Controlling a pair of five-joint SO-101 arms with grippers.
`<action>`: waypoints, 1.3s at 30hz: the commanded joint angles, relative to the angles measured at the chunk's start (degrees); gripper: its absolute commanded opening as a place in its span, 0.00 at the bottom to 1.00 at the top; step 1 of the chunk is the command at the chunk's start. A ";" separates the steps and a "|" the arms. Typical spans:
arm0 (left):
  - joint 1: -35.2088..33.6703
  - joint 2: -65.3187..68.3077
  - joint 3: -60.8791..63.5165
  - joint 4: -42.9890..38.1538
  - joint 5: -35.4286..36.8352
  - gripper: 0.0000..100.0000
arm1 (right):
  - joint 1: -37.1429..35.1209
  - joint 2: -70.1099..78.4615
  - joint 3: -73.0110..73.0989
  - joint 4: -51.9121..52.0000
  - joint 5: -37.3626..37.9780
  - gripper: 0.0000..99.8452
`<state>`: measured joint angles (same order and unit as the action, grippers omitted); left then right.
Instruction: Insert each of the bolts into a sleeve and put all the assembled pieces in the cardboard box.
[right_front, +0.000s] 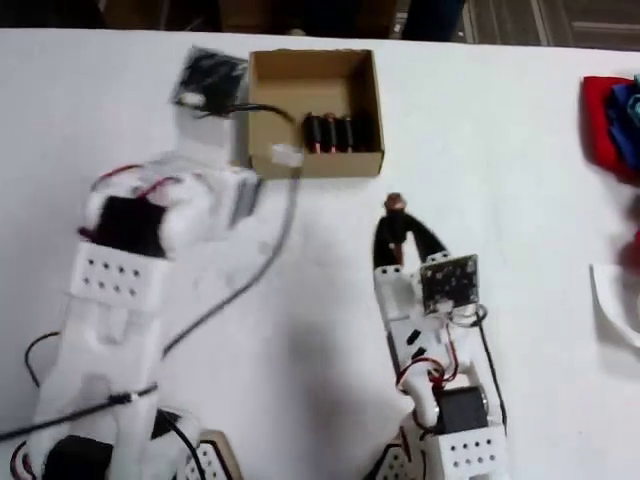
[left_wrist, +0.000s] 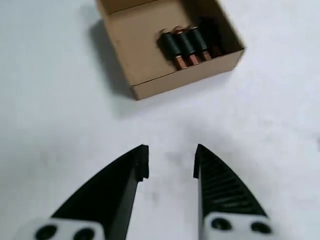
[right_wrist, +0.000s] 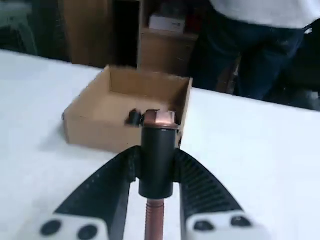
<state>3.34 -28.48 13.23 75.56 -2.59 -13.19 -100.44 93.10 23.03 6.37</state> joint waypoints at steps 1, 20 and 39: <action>-10.90 -0.18 10.07 -4.31 -5.63 0.17 | -0.48 1.01 -8.09 0.13 0.09 0.02; -17.85 -0.18 54.11 -47.21 -5.63 0.17 | -4.44 89.19 -87.56 7.34 -5.36 0.02; -16.53 -0.09 54.37 -47.56 -5.71 0.17 | -11.74 173.49 -185.67 32.66 -11.87 0.02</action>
<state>-13.80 -28.40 67.56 28.97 -8.31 -23.82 69.67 -83.08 55.47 -6.20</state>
